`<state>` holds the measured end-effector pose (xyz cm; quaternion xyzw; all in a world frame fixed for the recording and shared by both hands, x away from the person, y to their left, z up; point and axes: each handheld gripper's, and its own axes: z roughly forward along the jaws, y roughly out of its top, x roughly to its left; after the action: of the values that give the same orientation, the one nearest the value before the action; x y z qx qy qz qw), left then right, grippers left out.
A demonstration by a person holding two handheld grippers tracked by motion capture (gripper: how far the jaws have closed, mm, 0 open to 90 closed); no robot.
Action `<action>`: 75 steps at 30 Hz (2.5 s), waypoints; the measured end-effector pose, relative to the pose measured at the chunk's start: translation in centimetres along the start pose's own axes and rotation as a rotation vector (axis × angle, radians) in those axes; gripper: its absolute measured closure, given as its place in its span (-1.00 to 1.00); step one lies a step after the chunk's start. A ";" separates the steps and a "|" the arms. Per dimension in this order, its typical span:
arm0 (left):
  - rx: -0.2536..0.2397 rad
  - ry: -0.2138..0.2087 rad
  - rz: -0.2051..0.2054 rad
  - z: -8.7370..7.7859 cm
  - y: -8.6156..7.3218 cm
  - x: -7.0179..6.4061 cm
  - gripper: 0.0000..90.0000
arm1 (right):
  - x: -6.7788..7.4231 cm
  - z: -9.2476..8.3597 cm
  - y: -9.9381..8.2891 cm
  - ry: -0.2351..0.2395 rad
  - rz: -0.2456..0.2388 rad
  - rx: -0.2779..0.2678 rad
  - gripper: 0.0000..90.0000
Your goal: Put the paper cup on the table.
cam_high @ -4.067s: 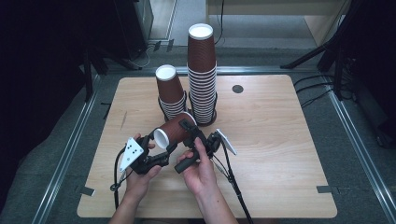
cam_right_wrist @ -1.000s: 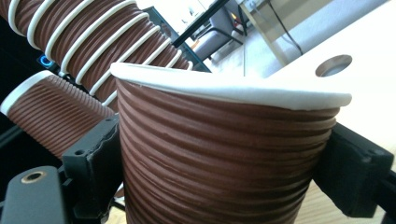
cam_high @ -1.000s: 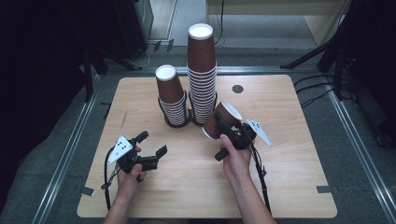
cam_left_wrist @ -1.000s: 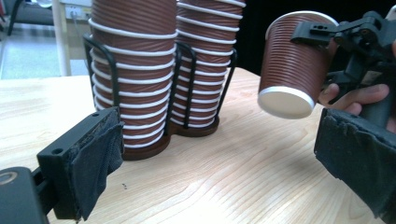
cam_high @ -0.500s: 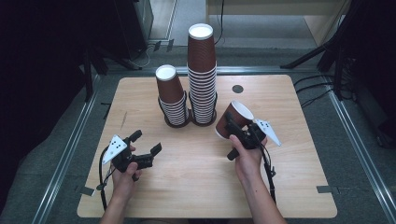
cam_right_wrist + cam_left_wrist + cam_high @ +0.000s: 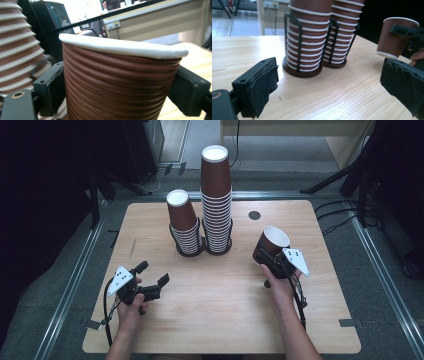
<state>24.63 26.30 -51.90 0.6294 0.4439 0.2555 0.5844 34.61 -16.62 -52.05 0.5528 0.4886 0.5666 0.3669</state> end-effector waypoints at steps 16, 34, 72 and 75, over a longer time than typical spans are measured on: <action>0.035 0.058 -0.036 -0.6 -1.4 1.6 -0.97 | -2.7 0.8 -1.1 -0.074 -0.119 -0.068 -0.73; 0.027 0.054 -0.048 -0.7 -1.3 1.7 -0.97 | -3.1 1.0 -2.2 -0.117 -0.269 -0.023 -0.74; 0.027 0.057 -0.058 -1.0 -1.4 1.9 -0.97 | -5.4 -4.0 -1.0 -0.033 -0.252 0.121 -1.00; 0.027 0.059 -0.057 -1.0 -1.4 1.9 -0.97 | -6.3 -5.2 -0.9 -0.030 -0.253 0.119 -1.00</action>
<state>24.37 28.34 -53.41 0.6167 0.4820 0.2513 0.5695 30.12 -23.22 -54.10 0.5161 0.5816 0.4774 0.4092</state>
